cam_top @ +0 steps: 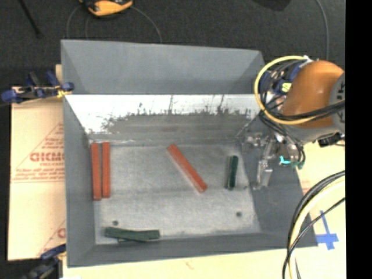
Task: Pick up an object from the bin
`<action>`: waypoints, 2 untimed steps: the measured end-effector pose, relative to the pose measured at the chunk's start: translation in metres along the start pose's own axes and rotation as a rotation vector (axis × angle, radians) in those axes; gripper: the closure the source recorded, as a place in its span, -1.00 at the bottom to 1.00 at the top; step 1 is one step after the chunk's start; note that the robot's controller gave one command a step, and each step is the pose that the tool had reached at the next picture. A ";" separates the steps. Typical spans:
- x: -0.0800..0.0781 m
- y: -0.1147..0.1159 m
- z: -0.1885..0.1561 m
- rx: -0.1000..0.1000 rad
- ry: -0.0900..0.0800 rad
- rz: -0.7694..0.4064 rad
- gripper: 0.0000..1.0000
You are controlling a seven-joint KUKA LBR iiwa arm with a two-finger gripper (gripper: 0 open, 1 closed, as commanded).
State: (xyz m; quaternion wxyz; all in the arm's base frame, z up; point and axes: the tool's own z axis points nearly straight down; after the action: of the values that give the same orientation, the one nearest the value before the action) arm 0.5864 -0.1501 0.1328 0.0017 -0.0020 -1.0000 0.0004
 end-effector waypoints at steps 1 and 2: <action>-0.002 0.000 -0.005 0.002 -0.008 -0.003 -1.00; -0.019 0.011 0.010 0.006 -0.014 -0.125 -1.00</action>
Offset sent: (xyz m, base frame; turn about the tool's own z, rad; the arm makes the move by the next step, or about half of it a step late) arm 0.0537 0.0461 -0.0585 -0.4071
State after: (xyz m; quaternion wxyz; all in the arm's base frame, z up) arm 0.6053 -0.1394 0.1231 -0.0053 0.0606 -0.9981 0.0034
